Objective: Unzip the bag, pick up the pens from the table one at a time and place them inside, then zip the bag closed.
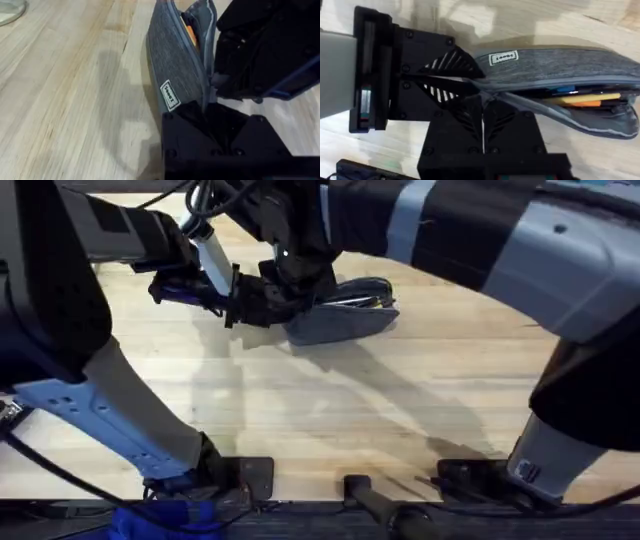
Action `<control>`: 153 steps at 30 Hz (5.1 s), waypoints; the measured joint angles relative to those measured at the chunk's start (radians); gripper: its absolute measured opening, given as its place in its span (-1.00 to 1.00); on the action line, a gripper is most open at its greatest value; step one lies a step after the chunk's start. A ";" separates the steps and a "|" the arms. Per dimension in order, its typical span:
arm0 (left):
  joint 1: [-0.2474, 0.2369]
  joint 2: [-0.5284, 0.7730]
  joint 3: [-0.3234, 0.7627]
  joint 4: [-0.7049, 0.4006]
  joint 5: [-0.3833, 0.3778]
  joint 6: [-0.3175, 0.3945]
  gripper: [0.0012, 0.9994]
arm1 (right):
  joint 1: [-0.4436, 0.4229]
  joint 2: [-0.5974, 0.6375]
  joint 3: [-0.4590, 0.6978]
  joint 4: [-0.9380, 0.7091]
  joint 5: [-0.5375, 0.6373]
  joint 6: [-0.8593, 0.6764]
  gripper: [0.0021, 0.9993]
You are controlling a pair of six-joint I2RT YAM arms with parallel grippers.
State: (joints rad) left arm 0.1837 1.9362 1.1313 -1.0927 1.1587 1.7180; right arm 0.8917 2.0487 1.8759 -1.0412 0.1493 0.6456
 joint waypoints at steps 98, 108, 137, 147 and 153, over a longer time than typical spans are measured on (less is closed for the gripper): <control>-0.010 0.000 0.000 0.006 0.016 -0.002 -0.92 | -0.316 -0.081 0.006 -0.261 0.016 -0.191 -0.94; -0.010 0.000 0.000 0.006 0.015 -0.002 -0.92 | -0.347 -0.081 0.007 -0.319 0.036 -0.230 -0.94; -0.010 0.000 0.000 0.006 0.015 -0.002 -0.92 | -0.410 -0.093 0.006 -0.316 0.046 -0.250 -0.94; -0.010 0.000 0.000 0.006 0.015 -0.002 -0.92 | -0.410 -0.148 0.007 -0.310 0.046 -0.262 -0.94; -0.010 0.000 0.000 0.006 0.015 -0.002 -0.92 | -0.410 -0.173 0.007 -0.311 0.046 -0.265 -0.06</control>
State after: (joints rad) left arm 0.1738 1.9366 1.1313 -1.0870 1.1740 1.7161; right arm 0.4820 1.8755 1.8828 -1.3517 0.1955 0.3805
